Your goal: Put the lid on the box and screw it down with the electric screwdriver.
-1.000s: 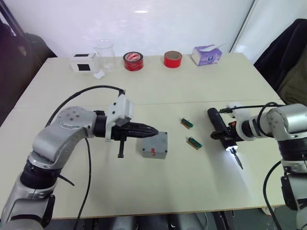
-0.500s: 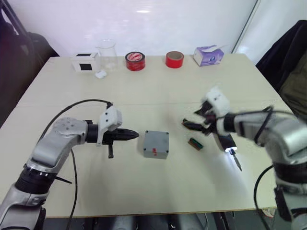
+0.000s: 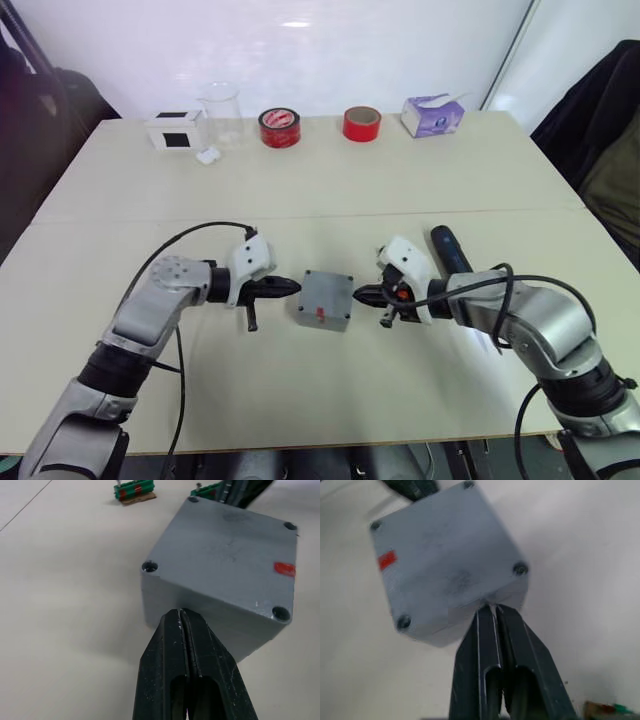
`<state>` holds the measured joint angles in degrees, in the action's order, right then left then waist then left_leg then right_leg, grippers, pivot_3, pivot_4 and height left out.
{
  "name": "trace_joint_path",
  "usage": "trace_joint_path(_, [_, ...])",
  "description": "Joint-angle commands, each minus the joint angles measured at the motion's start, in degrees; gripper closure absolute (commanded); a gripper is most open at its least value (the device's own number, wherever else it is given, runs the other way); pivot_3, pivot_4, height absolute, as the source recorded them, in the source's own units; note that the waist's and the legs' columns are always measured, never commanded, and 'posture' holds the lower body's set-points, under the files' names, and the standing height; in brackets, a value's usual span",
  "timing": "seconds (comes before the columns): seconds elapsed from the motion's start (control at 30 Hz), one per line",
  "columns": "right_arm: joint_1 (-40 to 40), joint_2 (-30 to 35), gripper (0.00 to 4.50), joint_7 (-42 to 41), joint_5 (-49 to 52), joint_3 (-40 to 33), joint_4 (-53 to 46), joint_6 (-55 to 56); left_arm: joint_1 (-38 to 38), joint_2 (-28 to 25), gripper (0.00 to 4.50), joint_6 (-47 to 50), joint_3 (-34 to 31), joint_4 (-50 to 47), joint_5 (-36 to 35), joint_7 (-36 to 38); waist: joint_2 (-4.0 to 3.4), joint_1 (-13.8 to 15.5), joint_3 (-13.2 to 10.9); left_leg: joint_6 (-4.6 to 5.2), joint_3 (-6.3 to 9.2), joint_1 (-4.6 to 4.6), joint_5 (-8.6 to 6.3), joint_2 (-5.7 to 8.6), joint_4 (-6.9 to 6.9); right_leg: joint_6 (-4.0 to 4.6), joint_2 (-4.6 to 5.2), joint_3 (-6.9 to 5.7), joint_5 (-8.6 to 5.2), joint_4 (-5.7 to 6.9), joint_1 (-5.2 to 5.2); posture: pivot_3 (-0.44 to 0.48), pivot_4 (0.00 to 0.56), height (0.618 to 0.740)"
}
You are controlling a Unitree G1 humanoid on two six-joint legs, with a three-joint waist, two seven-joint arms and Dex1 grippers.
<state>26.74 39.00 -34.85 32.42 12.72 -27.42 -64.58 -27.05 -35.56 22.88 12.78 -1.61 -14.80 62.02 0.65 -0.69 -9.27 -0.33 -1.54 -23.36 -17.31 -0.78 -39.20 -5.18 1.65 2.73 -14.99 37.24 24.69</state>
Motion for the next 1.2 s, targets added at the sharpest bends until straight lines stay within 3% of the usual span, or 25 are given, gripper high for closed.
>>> trace_joint_path(0.03, [0.78,-1.27,4.43,-2.01,3.27,0.73,-4.18,-2.11,-2.16,2.23,4.5,-1.64,1.32,0.59,1.09,-0.07,0.0,-0.02,0.0,0.0,0.0,0.0,0.0,0.0,0.0,0.0,0.0,0.0,0.0,0.01,0.0,0.0,0.15,0.74])
trace_joint_path(0.33, [1.78,-2.11,4.43,-2.74,5.98,0.67,-5.44,-7.67,-8.35,8.6,4.5,-7.16,3.32,11.68,5.44,-0.05,0.0,0.05,0.0,0.0,0.02,0.0,0.0,0.03,-0.02,0.0,0.01,-0.02,0.0,0.02,-0.01,0.0,0.15,0.74])
trace_joint_path(0.43, [1.95,-0.41,4.43,-2.67,5.47,0.44,-6.27,-7.84,-9.21,8.79,4.5,-9.04,3.6,14.02,6.83,0.4,0.0,-0.03,0.0,0.0,0.03,0.0,0.0,0.03,-0.03,0.0,0.0,-0.02,0.0,0.02,-0.01,0.0,0.15,0.74])
trace_joint_path(0.57, [2.56,4.49,4.43,-3.8,3.77,-1.54,-6.46,-5.58,-8.3,5.13,4.5,-10.49,2.27,14.32,7.52,1.99,0.0,-0.16,0.0,0.0,0.03,0.0,0.0,0.02,-0.03,0.0,0.0,-0.02,0.0,0.02,0.01,0.0,0.15,0.74])
trace_joint_path(0.73, [3.05,7.42,4.43,-5.43,2.24,-2.66,-4.28,-1.51,-5.17,-1.23,4.5,-11.42,1.28,12.06,7.4,5.2,0.0,-0.29,0.0,0.0,0.02,0.02,0.0,-0.03,-0.01,0.01,-0.02,-0.02,0.0,0.02,0.01,0.0,0.15,0.74])
trace_joint_path(0.93, [3.81,3.21,4.43,-5.18,-2.2,0.23,2.8,5.7,1.12,-5.04,4.5,-5.7,0.88,1.43,3.1,9.89,0.01,0.01,0.01,0.0,0.0,0.0,0.0,0.02,-0.03,0.0,0.07,-0.02,0.0,0.02,-0.02,0.0,0.15,0.74])
trace_joint_path(1.2, [3.01,-2.26,4.43,-5.92,-6.44,3.91,7.66,11.55,-0.72,0.16,4.5,-0.65,1.36,-1.79,2.27,5.11,0.01,-0.02,0.01,0.0,0.01,0.0,0.0,0.02,-0.06,0.0,0.03,-0.03,0.0,0.06,-0.01,0.0,0.15,0.74])
